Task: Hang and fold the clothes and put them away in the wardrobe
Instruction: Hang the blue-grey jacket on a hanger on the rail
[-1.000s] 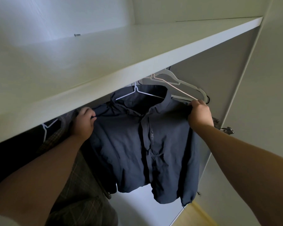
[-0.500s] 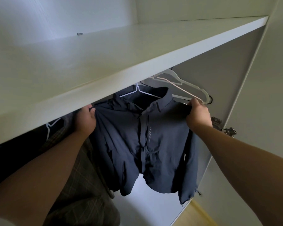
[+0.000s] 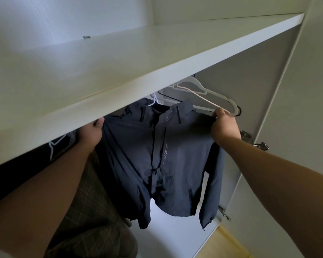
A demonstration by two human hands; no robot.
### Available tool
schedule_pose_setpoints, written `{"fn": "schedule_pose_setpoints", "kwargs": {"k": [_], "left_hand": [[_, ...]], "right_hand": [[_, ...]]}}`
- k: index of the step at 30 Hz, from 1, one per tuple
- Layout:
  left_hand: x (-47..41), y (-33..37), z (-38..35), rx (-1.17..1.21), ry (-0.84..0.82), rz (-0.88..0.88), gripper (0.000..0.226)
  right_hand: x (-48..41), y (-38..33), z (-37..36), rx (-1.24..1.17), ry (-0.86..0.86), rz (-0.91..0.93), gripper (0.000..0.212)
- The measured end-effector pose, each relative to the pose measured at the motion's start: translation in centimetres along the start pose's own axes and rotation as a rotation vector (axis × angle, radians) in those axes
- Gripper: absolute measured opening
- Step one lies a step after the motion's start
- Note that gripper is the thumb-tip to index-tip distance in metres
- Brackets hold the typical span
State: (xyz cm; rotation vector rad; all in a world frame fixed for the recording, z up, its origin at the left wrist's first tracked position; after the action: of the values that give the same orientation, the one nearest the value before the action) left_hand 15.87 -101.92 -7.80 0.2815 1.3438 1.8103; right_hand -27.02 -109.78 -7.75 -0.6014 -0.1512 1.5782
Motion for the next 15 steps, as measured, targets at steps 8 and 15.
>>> {"fn": "schedule_pose_setpoints", "kwargs": {"k": [8,15], "left_hand": [[0.0,-3.0,0.7,0.085,-0.218,0.193,0.030],[0.2,-3.2,0.2,-0.191,-0.283,0.094,0.021]], "right_hand": [[0.0,-0.3,0.2,0.092,0.009,-0.025,0.028],[-0.1,-0.3,0.5,0.121,0.009,-0.055,0.022]]}}
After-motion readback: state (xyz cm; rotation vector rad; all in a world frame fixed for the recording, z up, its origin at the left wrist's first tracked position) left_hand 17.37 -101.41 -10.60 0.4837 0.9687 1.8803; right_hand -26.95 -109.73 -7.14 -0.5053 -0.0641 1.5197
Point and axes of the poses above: each hand's wrist, its own x-axis away from the middle knuckle, its own z-axis out of the back of the hand, y = z × x, the point moved 2 cm from there along -x, towards the middle knuckle, and after that the axes turned 11 degrees about x, right-handed, at the moved point
